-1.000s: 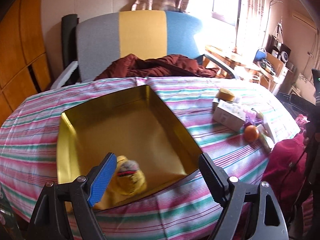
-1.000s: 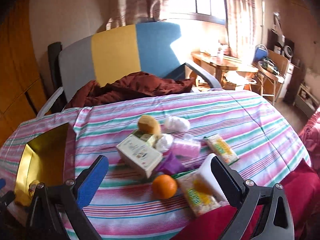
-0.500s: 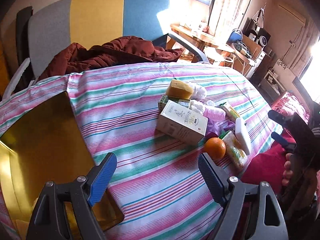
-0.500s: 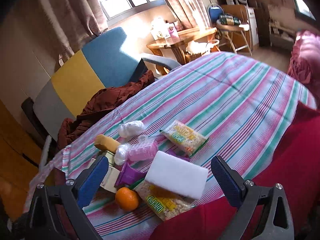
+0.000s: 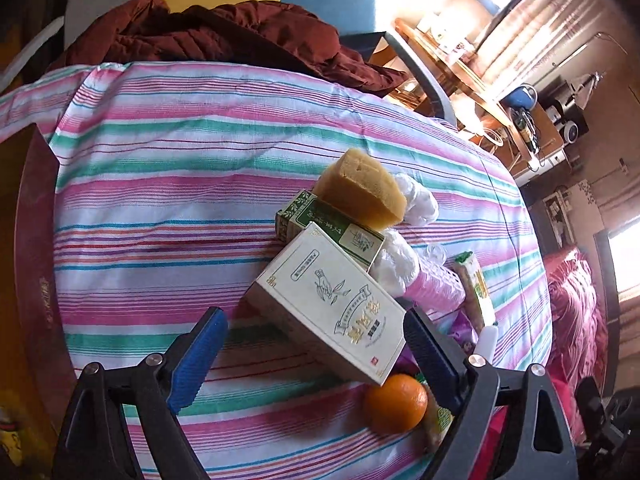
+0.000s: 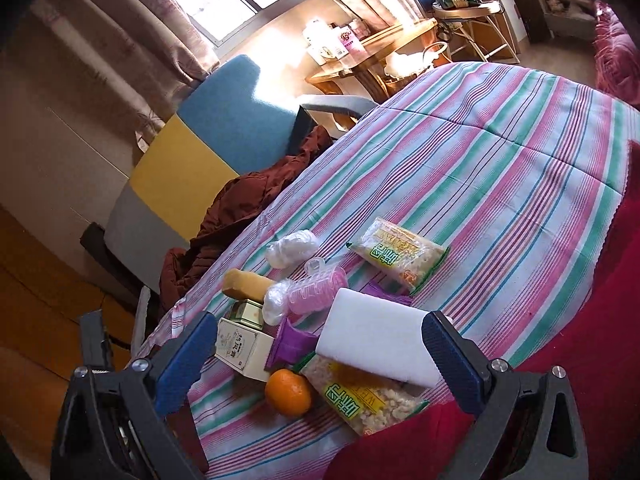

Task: Organize objects
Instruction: 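Reach both tools back toward the remaining items on the cloth, then carry the white box with the left tool while the right tool grasps the white eraser sponge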

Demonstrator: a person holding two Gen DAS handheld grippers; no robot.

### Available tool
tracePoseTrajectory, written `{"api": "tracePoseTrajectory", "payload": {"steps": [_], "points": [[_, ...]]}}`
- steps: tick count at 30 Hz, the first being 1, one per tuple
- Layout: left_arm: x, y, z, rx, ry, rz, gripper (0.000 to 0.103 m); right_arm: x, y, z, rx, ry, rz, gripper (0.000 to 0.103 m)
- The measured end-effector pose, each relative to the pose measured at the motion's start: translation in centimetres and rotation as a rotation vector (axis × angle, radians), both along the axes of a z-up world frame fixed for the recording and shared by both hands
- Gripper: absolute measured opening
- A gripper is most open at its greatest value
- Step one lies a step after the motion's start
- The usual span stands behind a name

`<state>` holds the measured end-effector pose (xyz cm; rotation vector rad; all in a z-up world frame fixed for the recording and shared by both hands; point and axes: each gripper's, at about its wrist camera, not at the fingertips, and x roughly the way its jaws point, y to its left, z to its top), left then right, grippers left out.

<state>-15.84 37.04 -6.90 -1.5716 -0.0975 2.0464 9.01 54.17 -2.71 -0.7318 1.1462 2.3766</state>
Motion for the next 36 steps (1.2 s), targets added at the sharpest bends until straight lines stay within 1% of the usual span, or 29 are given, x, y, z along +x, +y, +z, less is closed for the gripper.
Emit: {"api": "tracePoseTrajectory", "payload": {"steps": [2,5,7,9,10,12,14,15,17,20,22,24,26,28,31,32,34,36], "points": [[-0.5,0.8,-0.3,0.002,-0.011,0.023,0.094,-0.1,0.0,0.0,-0.007,0.003,0.007,0.103],[-1.0,2.3,-1.2,-0.038,-0.032,0.026,0.097,-0.2,0.1,-0.2,-0.016,0.006,0.020,0.103],[-1.2,3.4,-2.0,-0.083,-0.022,0.026,0.097,-0.2,0.1,-0.2,-0.022,0.016,0.024,0.103],[-1.2,4.0,-2.8,-0.128,-0.009,0.004,0.096,-0.1,0.2,-0.3,-0.028,0.028,0.026,0.103],[-1.0,4.0,-3.1,-0.146,-0.005,-0.004,0.094,-0.1,0.2,-0.3,-0.031,0.030,0.028,0.103],[-0.7,3.2,-3.3,-0.113,-0.014,-0.028,0.090,-0.1,0.2,-0.3,-0.036,0.031,0.035,0.103],[-0.1,2.3,-2.9,-0.102,0.001,-0.059,0.080,-0.2,0.2,-0.3,-0.038,0.028,0.041,0.103],[0.3,1.9,-2.6,-0.100,0.012,-0.079,0.077,-0.3,0.2,-0.3,-0.039,0.024,0.045,0.103],[1.1,1.1,-2.3,-0.096,0.034,-0.120,0.067,-0.5,0.1,-0.4,-0.039,0.009,0.053,0.103],[2.3,-0.1,-1.6,-0.098,0.079,-0.180,0.059,-1.0,0.0,-0.6,-0.037,-0.034,0.070,0.103],[3.2,-0.9,-1.3,-0.106,0.117,-0.224,0.057,-1.8,-0.1,-0.8,-0.034,-0.090,0.100,0.103],[3.6,-1.4,-1.2,-0.107,0.130,-0.252,0.057,-3.1,-0.4,-1.2,-0.025,-0.191,0.163,0.103],[3.8,-2.0,-1.2,-0.099,0.132,-0.274,0.057,-4.7,-1.1,-1.2,0.040,-0.304,0.246,0.103],[4.2,-2.6,-1.1,-0.092,0.133,-0.287,0.056,-6.3,-2.0,-1.1,0.140,-0.412,0.364,0.103],[5.0,-3.3,-0.7,-0.072,0.143,-0.301,0.055,-8.0,-2.9,-1.5,0.275,-0.535,0.507,0.103],[5.4,-3.6,-0.5,-0.063,0.146,-0.305,0.054,-8.4,-3.0,-1.9,0.300,-0.577,0.551,0.103],[5.9,-4.1,-0.1,-0.043,0.148,-0.306,0.054,-9.2,-2.6,-3.1,0.339,-0.651,0.594,0.103],[6.6,-4.7,0.1,-0.023,0.149,-0.306,0.054,-9.9,-1.7,-4.4,0.327,-0.707,0.616,0.103]]}}
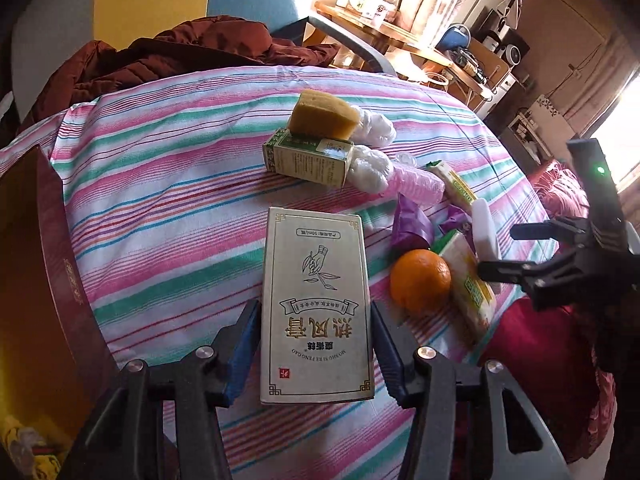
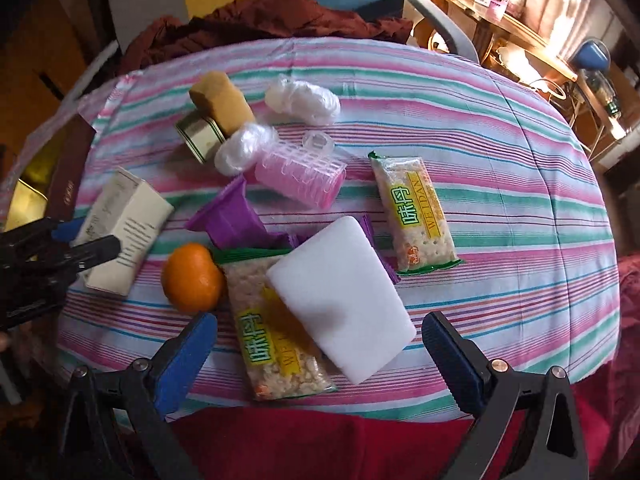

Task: Organize objects
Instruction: 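Carry the white box with the left tool while the right tool grasps the white eraser sponge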

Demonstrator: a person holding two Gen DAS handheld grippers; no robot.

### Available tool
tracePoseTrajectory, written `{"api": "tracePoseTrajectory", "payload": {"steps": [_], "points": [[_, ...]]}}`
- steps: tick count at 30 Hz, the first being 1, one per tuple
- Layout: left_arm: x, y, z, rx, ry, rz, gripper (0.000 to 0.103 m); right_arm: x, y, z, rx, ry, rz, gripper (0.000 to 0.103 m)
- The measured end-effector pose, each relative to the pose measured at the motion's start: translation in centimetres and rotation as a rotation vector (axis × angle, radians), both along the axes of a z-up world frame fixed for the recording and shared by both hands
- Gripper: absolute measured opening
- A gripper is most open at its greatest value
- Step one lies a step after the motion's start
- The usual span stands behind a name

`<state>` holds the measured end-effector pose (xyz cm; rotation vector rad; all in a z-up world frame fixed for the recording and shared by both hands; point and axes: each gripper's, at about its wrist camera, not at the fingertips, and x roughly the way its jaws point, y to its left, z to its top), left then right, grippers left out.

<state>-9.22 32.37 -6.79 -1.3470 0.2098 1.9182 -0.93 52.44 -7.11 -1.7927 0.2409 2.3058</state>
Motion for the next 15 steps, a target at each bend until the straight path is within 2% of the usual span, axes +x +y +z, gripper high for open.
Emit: {"api": "tracePoseTrajectory", "payload": {"steps": [4,5,6,7,10,15], "points": [[1.2,-1.4,1.0,0.032,0.007,0.000,0.054,-1.3,1.6,-1.2,-0.033,-0.028,-0.002,0.100],[1.4,-1.9,1.3,0.041,0.006,0.000,0.054,-1.5,1.8,-1.7,-0.047,-0.040,-0.001,0.095],[1.6,-2.3,1.5,0.051,0.006,0.001,0.054,-1.5,1.9,-2.0,-0.065,-0.042,0.006,0.077],[1.9,-2.7,1.8,0.058,0.007,0.005,0.054,-1.4,1.9,-2.1,-0.066,-0.037,0.004,0.074],[2.3,-3.8,2.5,0.086,0.005,0.018,0.054,-0.5,2.1,-0.6,-0.078,0.025,-0.008,0.072],[3.3,-6.1,4.4,0.138,0.024,0.044,0.054,1.5,2.0,3.3,0.000,0.127,-0.053,0.072]]}}
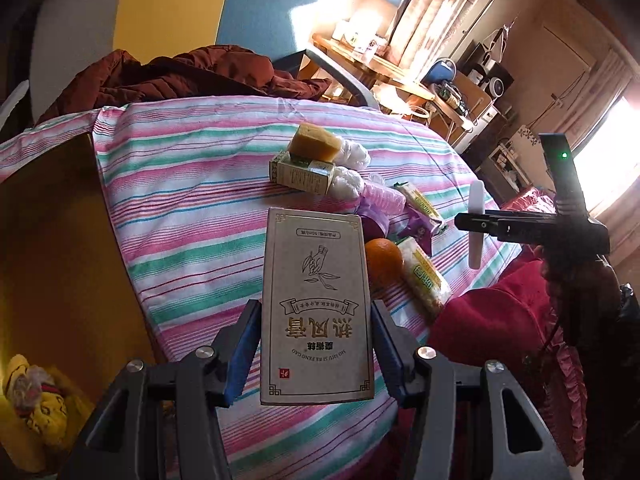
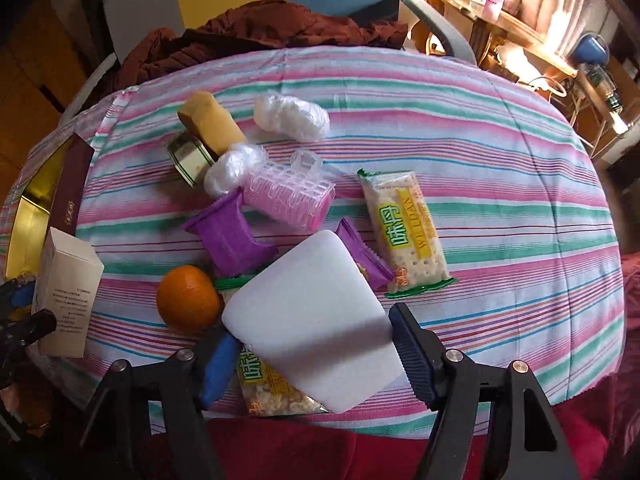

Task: Organize objects
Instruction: 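Carry the white box with the left tool while the right tool grasps the white eraser sponge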

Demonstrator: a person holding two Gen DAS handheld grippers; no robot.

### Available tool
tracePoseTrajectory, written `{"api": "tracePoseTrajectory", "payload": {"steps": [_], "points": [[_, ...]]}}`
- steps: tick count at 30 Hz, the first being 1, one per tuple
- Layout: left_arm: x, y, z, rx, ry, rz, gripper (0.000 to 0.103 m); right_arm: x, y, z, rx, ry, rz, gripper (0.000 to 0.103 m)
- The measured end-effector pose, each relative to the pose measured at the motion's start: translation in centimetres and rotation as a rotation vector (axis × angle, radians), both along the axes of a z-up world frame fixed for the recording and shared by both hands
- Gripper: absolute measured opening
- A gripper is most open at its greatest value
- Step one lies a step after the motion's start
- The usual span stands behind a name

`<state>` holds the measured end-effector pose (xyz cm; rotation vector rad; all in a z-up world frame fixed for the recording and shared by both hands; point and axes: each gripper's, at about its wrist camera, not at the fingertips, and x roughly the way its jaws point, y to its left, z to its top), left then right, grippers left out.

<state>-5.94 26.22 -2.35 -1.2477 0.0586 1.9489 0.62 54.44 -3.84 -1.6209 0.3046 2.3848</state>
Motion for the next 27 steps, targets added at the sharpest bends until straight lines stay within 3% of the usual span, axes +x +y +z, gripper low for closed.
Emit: {"api": "tracePoseTrajectory", "payload": {"steps": [4,7,13,20,27], "points": [[0.2,-2.9,1.6,0.042,0.022,0.053,0.054,1.6,-0.8,4.3,-0.003,0.135,-0.042,0.072],[-0.1,-6.0,2.7,0.066,0.043,0.116,0.055,1.6,-3.8,6.6,-0.019,0.214,-0.011,0.072],[-1.9,-13.9,4.1,0.067,0.095,0.289,0.055,-1.3,-13.0,7.7,-0.125,0.321,0.116,0.073],[-5.0,-23.2,3.4,0.018,0.127,0.503,0.055,-6.1,-23.1,6.4,-0.266,0.328,0.259,0.073],[-8.3,-27.9,1.5,-0.026,0.123,0.602,0.055,-10.9,-30.3,4.1,-0.316,0.270,0.330,0.073]]}}
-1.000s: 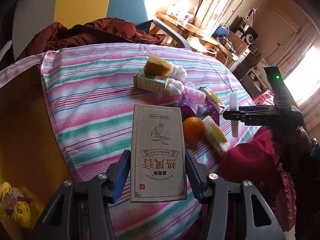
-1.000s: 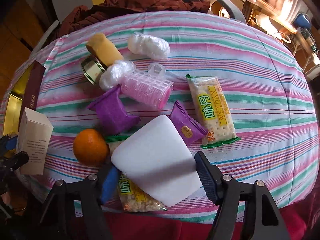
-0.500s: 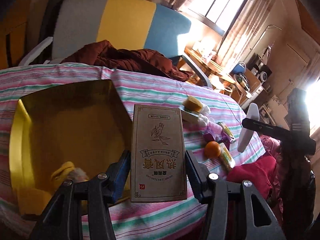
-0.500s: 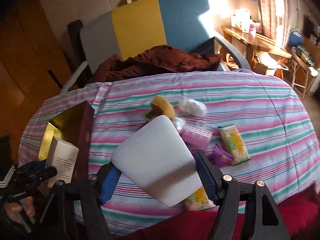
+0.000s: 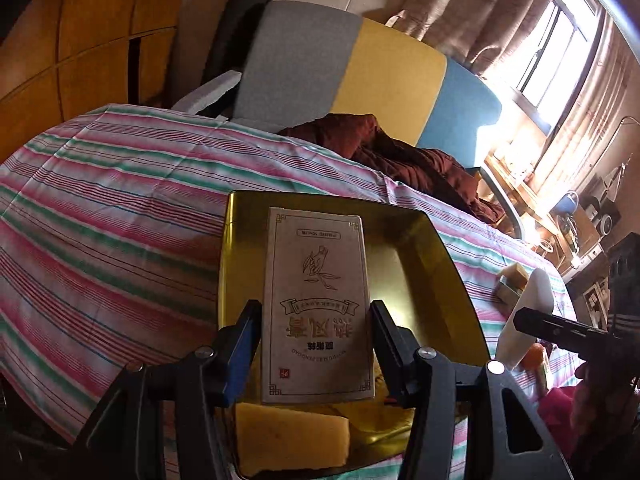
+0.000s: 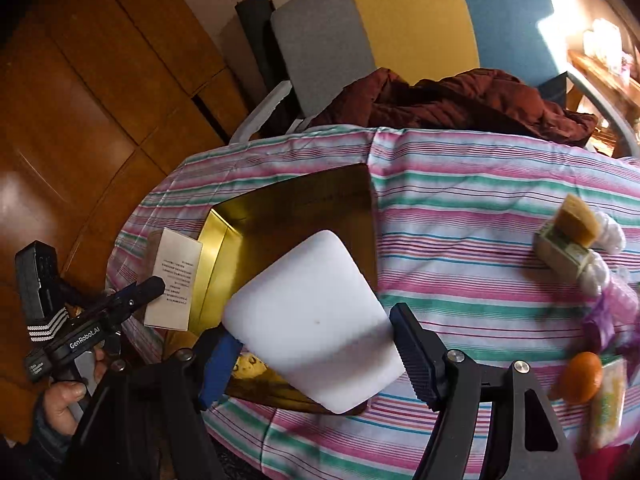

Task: Organize objects
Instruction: 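Carry the white box with the left tool while the right tool grasps the white eraser sponge, then drop the white box and white eraser sponge into the gold tray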

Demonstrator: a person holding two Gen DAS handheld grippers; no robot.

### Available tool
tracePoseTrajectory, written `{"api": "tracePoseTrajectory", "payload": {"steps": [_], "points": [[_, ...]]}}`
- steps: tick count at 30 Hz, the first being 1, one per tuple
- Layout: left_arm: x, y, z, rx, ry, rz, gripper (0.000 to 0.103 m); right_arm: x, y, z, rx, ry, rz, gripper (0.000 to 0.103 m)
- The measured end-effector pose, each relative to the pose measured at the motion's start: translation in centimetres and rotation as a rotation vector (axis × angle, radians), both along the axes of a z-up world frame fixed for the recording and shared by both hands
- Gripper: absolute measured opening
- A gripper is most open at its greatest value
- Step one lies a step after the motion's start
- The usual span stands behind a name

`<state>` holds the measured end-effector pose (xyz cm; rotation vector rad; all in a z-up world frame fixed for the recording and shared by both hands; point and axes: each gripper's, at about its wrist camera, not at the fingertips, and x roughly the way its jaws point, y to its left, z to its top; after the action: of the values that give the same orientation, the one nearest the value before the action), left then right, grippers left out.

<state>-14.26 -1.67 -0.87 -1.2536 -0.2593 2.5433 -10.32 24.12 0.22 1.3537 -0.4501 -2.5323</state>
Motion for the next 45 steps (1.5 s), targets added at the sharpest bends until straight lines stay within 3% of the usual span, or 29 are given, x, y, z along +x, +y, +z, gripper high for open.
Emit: {"api": "tracePoseTrajectory", "payload": {"steps": [7,12,14,15,17,23,28,37,45], "points": [[-4.4,-0.5,-1.4,-0.058,-0.002,0.030,0.055,-4.6,-3.6,-1.7,-0.005,-0.058,0.014,0.073],[-5.9,-1.9,-1.4,-0.018,-0.018,0.093,0.061,-7.7,-5.0,-2.5,-0.044,-0.078,-0.006,0.080],[-5.3,-2.5,-1.3,-0.007,-0.017,0.100,0.061,-8.2,-5.2,-2.6,-0.055,-0.069,-0.028,0.088],[-4.8,-2.7,-1.3,-0.013,-0.013,0.105,0.061,-8.2,-5.3,-2.7,-0.064,-0.062,-0.041,0.097],[-3.7,-3.0,-1.3,-0.031,-0.009,0.113,0.061,-8.1,-5.2,-2.9,-0.091,-0.058,-0.050,0.102],[0.3,-3.5,-1.3,-0.060,0.013,0.129,0.061,-6.2,-5.1,-4.0,-0.096,-0.089,-0.047,0.102],[2.9,-3.0,-0.8,-0.078,0.040,0.135,0.062,-4.0,-5.6,-4.4,-0.031,-0.077,-0.033,0.103],[6.1,-1.5,0.3,-0.147,0.104,0.127,0.064,-0.1,-7.9,-3.5,0.136,0.048,0.009,0.103],[8.4,0.1,1.1,-0.228,0.170,0.097,0.064,2.2,-8.1,-2.4,0.210,0.123,-0.027,0.103]]}}
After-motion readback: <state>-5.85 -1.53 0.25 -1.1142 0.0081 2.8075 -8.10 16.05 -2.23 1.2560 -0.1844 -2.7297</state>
